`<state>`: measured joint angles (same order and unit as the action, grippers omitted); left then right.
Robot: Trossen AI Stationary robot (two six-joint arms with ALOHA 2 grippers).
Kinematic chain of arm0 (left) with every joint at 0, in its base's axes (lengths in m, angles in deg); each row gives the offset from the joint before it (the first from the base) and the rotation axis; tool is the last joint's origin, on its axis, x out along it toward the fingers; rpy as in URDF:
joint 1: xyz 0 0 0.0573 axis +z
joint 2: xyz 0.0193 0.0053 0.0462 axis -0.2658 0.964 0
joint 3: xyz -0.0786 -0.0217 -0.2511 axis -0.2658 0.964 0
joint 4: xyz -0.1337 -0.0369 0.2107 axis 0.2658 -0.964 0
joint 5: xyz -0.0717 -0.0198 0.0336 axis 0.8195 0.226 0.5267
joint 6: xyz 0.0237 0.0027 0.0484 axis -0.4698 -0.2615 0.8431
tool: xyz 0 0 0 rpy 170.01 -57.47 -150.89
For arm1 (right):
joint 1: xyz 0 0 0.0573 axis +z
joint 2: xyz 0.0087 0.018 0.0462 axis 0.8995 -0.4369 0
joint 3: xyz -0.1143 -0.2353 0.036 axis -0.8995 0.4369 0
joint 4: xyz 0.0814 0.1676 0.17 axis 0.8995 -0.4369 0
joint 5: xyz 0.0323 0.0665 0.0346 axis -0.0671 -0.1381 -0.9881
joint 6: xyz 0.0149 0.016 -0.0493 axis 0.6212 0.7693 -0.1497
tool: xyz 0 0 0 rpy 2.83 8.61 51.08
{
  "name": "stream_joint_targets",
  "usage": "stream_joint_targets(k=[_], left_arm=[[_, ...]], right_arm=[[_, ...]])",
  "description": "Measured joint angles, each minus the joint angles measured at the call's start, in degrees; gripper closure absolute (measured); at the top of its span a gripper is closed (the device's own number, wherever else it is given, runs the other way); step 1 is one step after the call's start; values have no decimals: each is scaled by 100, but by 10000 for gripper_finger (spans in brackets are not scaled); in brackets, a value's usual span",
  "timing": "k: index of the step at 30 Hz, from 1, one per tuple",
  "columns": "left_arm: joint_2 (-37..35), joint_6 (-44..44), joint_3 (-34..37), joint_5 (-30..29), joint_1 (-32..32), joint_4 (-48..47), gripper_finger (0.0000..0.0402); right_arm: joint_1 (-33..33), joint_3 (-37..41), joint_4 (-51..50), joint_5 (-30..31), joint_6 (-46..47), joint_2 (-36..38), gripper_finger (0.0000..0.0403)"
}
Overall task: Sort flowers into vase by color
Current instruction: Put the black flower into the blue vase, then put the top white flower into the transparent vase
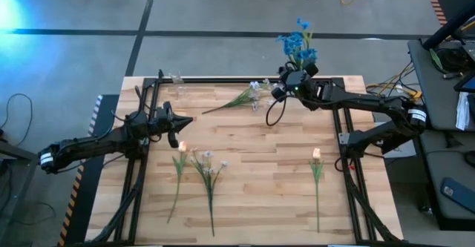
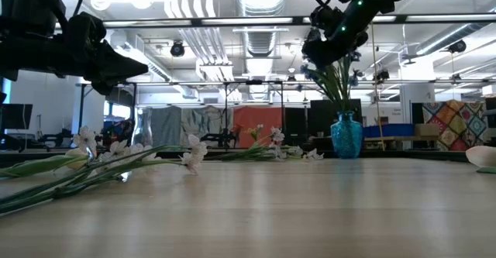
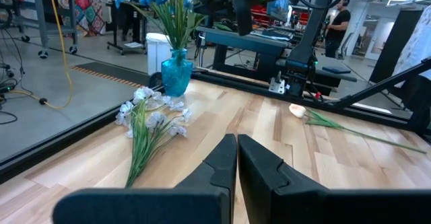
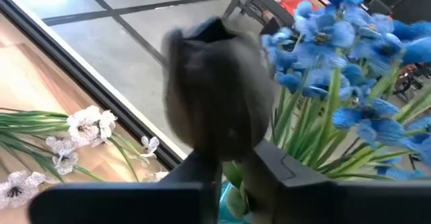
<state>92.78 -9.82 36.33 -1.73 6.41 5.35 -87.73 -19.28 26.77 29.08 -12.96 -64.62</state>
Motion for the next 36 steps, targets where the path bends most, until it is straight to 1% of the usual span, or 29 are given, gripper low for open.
stream_joint_targets(k=[8, 11, 14, 19, 23, 29, 33, 36], left_arm=[[0, 0, 0, 0, 2, 0, 402], [0, 0, 0, 0, 2, 0, 402], [0, 1, 0, 0, 2, 0, 402], [0, 17, 0, 0, 2, 0, 402], [0, 19, 0, 0, 0, 0, 402], [0, 20, 0, 0, 0, 0, 402], [-2, 20, 0, 3, 0, 0, 402], [0, 20, 0, 16, 0, 0, 402]], right_arm=[[8, -297, -141, -1, 32, 0, 262], [11, -531, -493, -2, 120, 0, 237], [11, -853, -1053, -8, 270, 0, 221], [26, -1503, -2095, -56, 660, 0, 205], [53, -1960, -2652, -168, 762, 0, 202], [159, -2402, -2840, -320, 720, 2, 202], [258, -2539, -2853, -344, 653, 2, 202], [381, -2583, -2827, -348, 422, 4, 203]])
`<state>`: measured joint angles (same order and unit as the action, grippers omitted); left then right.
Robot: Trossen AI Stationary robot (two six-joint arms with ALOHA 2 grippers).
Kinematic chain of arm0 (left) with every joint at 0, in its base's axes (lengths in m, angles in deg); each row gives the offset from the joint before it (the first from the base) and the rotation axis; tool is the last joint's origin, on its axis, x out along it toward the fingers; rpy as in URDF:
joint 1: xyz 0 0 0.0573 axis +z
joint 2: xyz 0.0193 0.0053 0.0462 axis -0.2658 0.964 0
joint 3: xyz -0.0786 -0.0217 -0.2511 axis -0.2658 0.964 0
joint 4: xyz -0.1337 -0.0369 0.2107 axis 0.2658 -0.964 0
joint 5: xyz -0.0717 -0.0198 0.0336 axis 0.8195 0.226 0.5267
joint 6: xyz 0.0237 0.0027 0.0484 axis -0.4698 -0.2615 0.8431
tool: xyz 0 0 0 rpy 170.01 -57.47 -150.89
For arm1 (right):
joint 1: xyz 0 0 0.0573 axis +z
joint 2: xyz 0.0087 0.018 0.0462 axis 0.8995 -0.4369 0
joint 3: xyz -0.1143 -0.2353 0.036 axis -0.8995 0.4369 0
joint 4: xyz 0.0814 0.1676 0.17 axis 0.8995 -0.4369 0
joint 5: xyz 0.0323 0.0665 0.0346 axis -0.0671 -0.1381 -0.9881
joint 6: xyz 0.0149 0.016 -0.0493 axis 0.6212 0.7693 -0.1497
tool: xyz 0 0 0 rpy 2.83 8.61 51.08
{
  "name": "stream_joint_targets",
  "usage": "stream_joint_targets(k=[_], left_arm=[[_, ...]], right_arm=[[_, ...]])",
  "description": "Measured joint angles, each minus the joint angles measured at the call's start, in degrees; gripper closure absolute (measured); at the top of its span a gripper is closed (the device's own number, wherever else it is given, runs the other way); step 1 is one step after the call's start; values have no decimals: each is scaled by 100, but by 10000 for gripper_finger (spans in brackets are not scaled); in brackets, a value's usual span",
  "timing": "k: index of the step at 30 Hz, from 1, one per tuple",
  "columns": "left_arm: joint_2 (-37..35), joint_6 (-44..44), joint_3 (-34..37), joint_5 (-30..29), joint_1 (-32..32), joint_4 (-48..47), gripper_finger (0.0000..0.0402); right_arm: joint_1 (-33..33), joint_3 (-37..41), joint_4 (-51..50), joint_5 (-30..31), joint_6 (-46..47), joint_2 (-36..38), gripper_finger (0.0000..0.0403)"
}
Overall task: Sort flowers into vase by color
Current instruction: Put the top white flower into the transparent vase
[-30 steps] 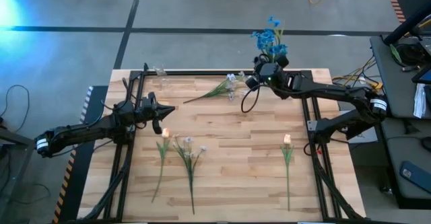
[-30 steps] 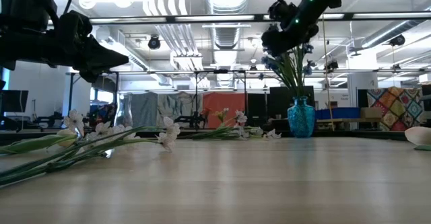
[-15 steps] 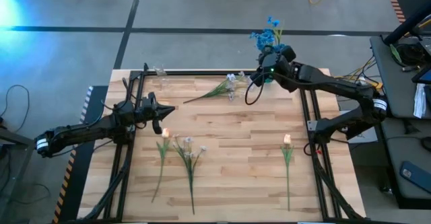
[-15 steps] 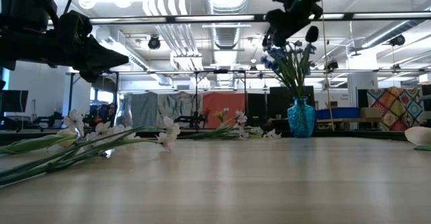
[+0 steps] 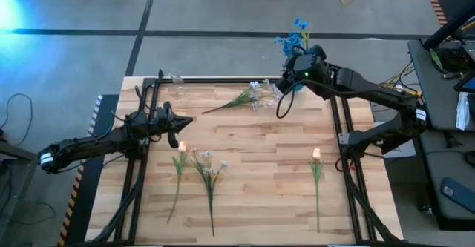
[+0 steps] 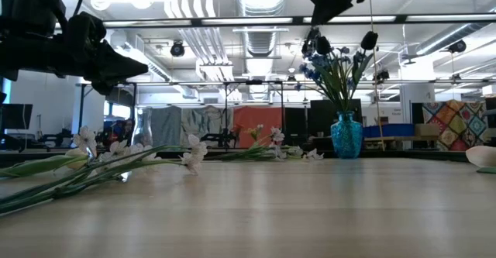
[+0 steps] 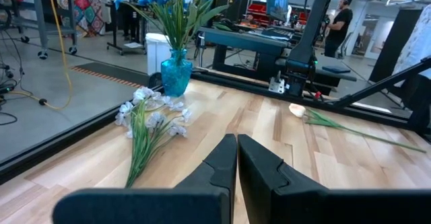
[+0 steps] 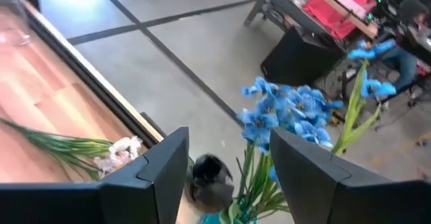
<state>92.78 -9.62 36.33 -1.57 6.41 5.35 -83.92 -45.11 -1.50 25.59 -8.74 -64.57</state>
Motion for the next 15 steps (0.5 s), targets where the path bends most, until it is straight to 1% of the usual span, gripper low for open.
stream_joint_targets(k=[2, 4, 6, 10, 11, 15], left_arm=[[0, 0, 0, 42, 0, 0, 402], [0, 0, 0, 97, 0, 0, 402], [0, -4, 0, 99, -2, 0, 402], [98, -142, -1, -50, 4, -3, 402], [152, -146, -28, -46, 2, -50, 402], [481, -96, -271, -30, 2, -177, 402]], right_arm=[[99, -25, 23, 0, -42, 0, 215], [215, -37, 39, 16, -141, 1, 240], [330, -37, 48, 50, -233, 17, 277], [599, -25, 57, 55, -494, 40, 372], [675, -11, 68, 56, -576, 42, 381], [1002, 43, 187, 57, -625, 35, 392]])
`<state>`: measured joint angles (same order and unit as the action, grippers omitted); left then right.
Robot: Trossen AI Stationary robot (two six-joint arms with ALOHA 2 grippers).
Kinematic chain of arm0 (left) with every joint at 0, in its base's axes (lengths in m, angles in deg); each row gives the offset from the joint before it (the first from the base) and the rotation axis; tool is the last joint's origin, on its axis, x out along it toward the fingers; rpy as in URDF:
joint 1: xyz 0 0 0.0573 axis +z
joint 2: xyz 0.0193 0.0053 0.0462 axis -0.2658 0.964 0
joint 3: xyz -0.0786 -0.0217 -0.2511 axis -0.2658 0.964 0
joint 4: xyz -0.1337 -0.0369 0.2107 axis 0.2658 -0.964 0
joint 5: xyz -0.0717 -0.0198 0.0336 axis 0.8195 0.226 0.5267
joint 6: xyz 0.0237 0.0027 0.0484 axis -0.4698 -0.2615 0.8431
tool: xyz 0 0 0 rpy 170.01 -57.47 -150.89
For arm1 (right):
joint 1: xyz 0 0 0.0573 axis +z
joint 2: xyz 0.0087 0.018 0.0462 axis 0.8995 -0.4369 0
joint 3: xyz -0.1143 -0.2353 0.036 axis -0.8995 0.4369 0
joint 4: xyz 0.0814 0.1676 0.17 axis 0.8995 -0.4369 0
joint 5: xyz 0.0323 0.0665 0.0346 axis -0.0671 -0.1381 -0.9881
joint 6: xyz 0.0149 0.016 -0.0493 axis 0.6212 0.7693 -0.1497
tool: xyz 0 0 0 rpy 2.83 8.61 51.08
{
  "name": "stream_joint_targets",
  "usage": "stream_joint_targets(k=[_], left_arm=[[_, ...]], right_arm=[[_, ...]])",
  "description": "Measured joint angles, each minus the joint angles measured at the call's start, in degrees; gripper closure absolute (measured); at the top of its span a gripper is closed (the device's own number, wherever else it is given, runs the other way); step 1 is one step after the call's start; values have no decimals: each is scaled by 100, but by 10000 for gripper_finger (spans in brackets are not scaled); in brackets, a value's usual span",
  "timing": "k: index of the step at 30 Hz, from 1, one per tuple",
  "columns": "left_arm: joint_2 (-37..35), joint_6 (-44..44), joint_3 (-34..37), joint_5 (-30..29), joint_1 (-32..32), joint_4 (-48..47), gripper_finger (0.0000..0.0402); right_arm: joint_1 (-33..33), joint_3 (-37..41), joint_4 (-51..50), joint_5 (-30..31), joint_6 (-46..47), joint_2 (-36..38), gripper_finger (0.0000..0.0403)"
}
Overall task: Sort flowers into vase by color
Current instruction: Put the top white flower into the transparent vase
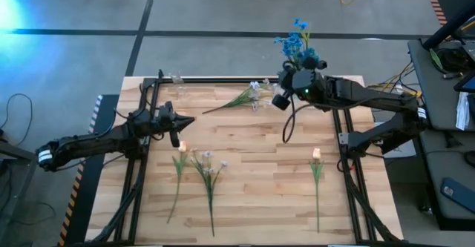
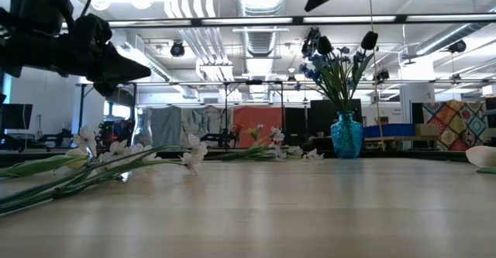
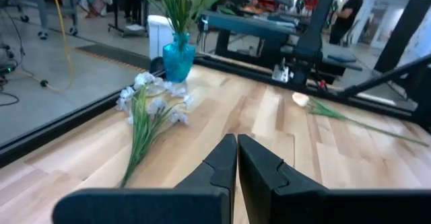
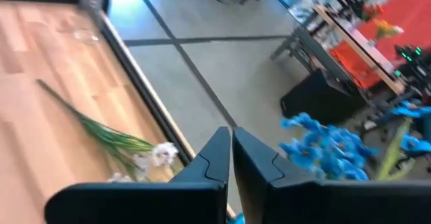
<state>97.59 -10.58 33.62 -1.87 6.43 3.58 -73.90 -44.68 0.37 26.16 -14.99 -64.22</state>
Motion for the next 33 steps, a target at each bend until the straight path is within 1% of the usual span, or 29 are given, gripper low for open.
stream_joint_targets(k=[7, 13, 15, 17, 21, 25, 29, 33], left_arm=[[1008, 490, -636, 308, 0, -282, 402], [2161, 1181, -1350, 461, 7, -874, 402], [2562, 1405, -1642, 512, 55, -1081, 402], [2975, 1583, -1963, 693, 131, -1292, 402], [3790, 1995, -2646, 1015, 320, -1739, 402], [4520, 2359, -3230, 1073, 529, -2089, 402], [5221, 2673, -3815, 1315, 753, -2427, 402], [5990, 2814, -4518, 1319, 944, -2979, 402]], right_arm=[[637, 330, 262, 2, 20, 44, 394], [1118, 941, 681, -7, 309, 44, 394], [1241, 1229, 799, -33, 477, 44, 394], [1349, 1567, 1028, -110, 651, 44, 394], [1530, 2327, 1691, -264, 941, 64, 394], [1675, 3015, 2353, -297, 1291, 74, 394], [1790, 3611, 3106, -306, 1505, 74, 394], [1823, 4032, 3565, -304, 1805, 74, 394]])
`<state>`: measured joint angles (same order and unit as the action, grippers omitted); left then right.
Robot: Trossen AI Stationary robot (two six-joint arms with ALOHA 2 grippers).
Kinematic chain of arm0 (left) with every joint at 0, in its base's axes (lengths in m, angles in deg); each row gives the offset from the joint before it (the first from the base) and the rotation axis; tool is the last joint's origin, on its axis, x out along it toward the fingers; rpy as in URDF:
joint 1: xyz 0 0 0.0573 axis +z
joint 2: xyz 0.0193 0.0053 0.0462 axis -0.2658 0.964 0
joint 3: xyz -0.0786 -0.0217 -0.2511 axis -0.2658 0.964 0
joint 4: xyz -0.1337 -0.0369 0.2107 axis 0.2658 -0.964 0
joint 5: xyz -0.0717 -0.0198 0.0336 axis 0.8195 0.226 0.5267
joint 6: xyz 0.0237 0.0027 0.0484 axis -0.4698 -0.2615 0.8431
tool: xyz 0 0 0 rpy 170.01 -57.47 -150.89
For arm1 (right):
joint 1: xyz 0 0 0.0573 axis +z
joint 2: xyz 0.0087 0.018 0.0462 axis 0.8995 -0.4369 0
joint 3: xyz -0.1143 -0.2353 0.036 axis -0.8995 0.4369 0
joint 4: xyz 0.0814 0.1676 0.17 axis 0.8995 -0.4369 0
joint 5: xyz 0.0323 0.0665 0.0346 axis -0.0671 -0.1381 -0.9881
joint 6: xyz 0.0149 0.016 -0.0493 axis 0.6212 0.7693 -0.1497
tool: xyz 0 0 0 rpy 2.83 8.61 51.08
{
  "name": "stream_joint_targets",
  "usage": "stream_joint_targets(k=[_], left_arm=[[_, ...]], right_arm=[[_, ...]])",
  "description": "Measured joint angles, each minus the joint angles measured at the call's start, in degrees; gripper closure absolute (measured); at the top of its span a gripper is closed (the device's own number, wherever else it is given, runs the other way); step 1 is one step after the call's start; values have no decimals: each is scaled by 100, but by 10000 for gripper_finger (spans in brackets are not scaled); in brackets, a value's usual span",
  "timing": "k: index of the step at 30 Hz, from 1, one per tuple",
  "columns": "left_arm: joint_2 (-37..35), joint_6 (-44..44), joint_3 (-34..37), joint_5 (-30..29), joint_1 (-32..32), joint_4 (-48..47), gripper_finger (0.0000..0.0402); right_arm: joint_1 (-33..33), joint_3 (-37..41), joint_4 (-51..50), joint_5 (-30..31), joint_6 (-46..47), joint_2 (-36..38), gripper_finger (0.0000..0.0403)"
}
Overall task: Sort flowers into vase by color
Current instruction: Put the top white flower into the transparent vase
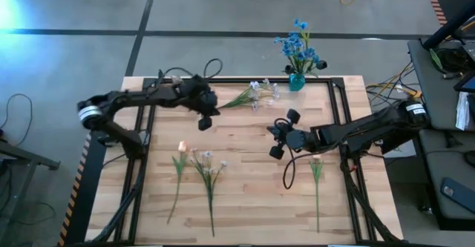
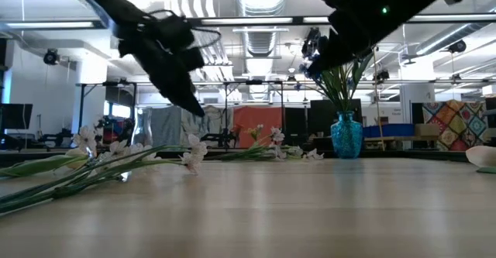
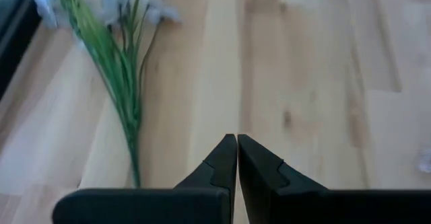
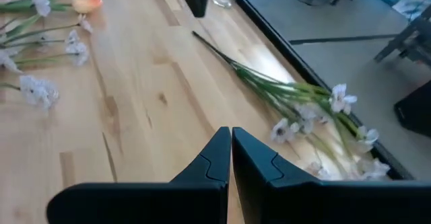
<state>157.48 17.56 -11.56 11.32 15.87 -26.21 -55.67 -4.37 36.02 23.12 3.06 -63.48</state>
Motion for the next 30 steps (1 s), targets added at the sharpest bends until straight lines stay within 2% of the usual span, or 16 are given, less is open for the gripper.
stream_joint_targets(k=[3, 8, 13, 23, 26, 30], left_arm=[[578, 31, -559, -48, 82, -368, 401], [1394, 178, -1458, -650, 97, -805, 383], [1987, 356, -2241, -767, 114, -994, 331], [3223, 427, -3757, -767, 250, -2156, 215], [3513, 422, -4113, -774, 271, -2394, 196], [3771, 465, -4369, -772, 274, -2556, 190]], right_arm=[[-4, 239, 240, 2, 137, 0, 394], [-2, 478, 537, 0, 315, 0, 394], [-2, 535, 543, 2, 418, 0, 394], [-2, 538, 517, 2, 370, 0, 394], [-2, 556, 514, 2, 376, 0, 394], [-2, 598, 517, 2, 411, 0, 394]])
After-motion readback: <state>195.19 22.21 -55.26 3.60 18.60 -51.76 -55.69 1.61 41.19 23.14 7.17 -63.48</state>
